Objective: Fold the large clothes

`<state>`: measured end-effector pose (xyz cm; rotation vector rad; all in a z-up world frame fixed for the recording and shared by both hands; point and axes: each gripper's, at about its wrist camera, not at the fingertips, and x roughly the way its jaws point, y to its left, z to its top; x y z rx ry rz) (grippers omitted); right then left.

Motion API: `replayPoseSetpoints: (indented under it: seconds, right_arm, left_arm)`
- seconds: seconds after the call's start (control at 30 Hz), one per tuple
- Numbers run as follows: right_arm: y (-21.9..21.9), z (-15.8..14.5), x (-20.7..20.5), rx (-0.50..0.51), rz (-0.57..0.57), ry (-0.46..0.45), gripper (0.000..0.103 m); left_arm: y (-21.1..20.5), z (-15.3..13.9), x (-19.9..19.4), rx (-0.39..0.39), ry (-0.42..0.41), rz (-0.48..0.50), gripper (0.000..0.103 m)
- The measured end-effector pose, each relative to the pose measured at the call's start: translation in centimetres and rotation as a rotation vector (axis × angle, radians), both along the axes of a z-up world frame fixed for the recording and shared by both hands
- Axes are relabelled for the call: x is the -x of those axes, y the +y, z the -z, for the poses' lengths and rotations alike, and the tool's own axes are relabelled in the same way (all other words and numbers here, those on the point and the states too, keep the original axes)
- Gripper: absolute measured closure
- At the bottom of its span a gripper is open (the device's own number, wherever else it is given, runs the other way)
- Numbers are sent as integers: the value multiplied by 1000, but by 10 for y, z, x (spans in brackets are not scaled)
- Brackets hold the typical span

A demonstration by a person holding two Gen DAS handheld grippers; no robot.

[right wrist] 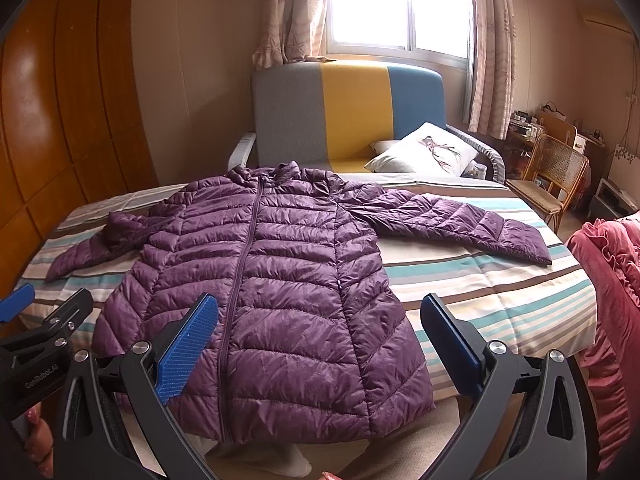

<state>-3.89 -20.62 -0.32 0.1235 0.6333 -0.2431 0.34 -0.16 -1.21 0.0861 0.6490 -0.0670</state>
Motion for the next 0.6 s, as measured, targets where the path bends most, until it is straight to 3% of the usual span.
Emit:
replayPoseSetpoints:
  seconds: [0.6]
  right_arm:
    - [-1, 0, 2, 0, -2, 0, 3]
  left_arm:
    - [-1, 1, 1, 1, 2, 6, 2]
